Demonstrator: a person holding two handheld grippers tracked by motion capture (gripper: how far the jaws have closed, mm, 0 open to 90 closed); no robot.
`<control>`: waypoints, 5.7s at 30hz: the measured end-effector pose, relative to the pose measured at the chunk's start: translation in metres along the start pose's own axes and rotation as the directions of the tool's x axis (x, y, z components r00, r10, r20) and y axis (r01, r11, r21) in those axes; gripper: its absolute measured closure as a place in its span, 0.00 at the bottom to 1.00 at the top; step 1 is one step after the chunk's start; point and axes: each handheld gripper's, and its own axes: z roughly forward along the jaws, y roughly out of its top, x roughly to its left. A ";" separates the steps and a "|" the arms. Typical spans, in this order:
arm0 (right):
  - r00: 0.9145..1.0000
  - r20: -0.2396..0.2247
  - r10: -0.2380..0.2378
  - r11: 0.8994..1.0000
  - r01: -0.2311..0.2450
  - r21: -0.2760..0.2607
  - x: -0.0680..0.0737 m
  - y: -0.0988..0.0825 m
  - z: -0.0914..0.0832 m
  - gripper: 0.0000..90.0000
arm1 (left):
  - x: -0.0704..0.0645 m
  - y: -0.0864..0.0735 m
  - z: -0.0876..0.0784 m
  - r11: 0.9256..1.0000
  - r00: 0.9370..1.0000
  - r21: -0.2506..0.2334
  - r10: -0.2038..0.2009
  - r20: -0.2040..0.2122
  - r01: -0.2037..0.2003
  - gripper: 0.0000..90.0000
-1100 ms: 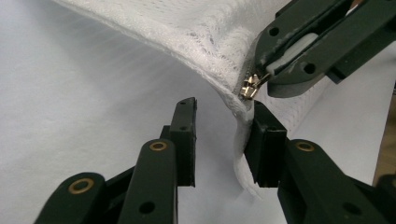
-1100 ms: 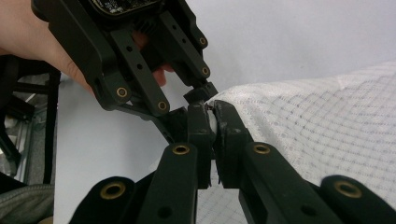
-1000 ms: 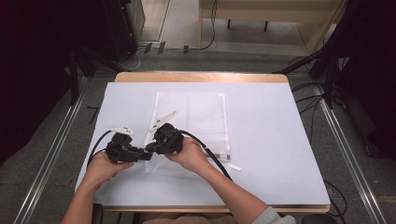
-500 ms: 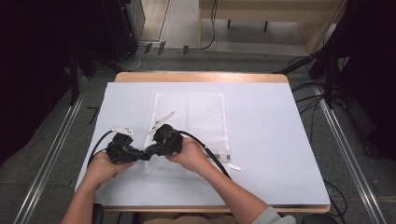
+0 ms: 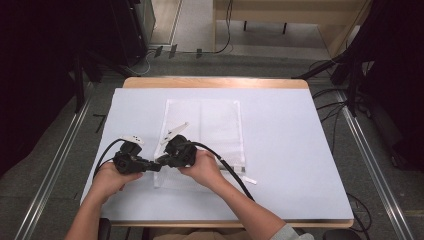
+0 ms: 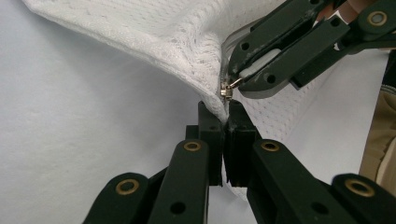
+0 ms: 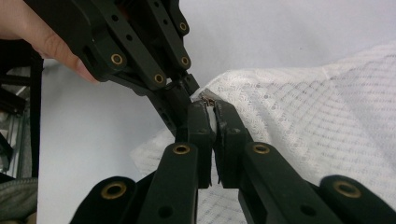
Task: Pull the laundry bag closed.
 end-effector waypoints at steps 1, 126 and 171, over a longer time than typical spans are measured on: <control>1.000 0.000 0.012 1.000 -0.012 0.000 0.000 -0.001 0.000 0.98 | 0.000 0.000 0.000 1.000 1.000 0.005 0.003 0.002 -0.003 0.98; 0.986 0.103 0.130 0.989 -0.137 0.061 -0.044 -0.078 -0.059 0.98 | 0.005 -0.009 -0.006 1.000 0.999 -0.012 -0.024 0.038 0.024 0.98; 0.980 0.128 0.155 0.983 -0.166 0.080 -0.050 -0.102 -0.093 0.98 | 0.004 -0.011 -0.007 1.000 0.999 -0.016 -0.010 0.039 0.011 0.98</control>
